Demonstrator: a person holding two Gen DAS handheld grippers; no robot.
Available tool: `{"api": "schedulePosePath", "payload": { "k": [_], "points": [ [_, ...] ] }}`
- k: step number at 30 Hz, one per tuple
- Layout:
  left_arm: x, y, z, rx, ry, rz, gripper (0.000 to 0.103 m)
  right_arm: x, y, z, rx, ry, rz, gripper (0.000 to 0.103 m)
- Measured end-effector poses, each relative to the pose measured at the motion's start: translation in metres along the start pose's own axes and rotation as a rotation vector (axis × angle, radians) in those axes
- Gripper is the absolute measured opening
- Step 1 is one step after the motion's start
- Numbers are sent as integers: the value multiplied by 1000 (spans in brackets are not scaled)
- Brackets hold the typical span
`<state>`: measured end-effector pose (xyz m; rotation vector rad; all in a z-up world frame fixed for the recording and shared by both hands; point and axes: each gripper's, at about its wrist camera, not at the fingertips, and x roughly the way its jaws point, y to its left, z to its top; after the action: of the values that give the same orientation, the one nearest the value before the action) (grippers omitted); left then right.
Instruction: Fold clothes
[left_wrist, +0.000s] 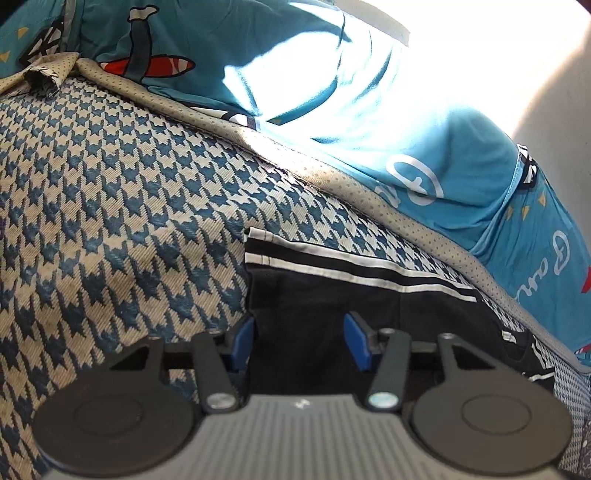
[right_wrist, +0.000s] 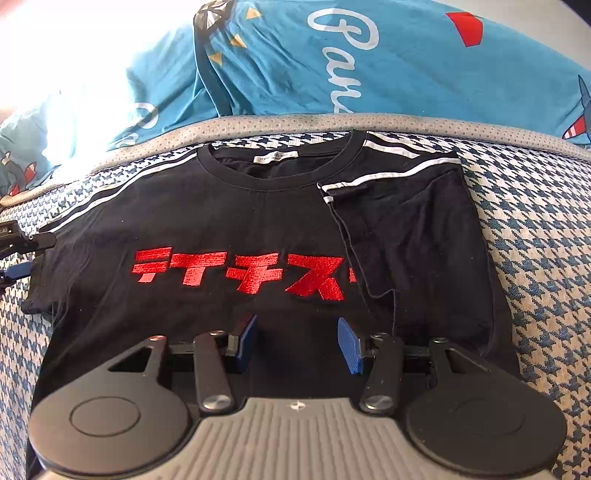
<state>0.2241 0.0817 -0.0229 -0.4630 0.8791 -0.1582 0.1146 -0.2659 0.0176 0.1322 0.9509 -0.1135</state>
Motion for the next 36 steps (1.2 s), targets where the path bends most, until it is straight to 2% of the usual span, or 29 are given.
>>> {"api": "schedulePosePath", "payload": {
  "k": [1, 2, 10, 27, 28, 29, 32, 33, 36],
  "points": [
    [1, 2, 0, -16, 4, -5, 11, 0, -1, 0, 2, 0, -3, 47],
    [1, 2, -1, -26, 4, -4, 10, -1, -1, 0, 3, 0, -5, 47],
    [-12, -21, -4, 18, -68, 6, 6, -5, -9, 0, 5, -9, -19, 47],
    [-17, -128, -46, 252, -86, -162, 7, -20, -34, -4, 13, -28, -19, 47],
    [-14, -134, -50, 274, -68, -168, 7, -21, -36, -4, 12, -28, -19, 47],
    [-7, -138, -57, 291, -33, -176, 11, -22, -38, -4, 10, -29, -18, 47],
    [9, -144, -77, 304, 72, -210, 33, -23, -42, -4, 11, -34, -12, 47],
    [10, -145, -82, 312, 83, -221, 36, -24, -44, -3, 12, -36, -6, 47],
    [4, -151, -87, 357, 63, -235, 60, -27, -45, -3, 13, -51, 23, 47]
  ]
}}
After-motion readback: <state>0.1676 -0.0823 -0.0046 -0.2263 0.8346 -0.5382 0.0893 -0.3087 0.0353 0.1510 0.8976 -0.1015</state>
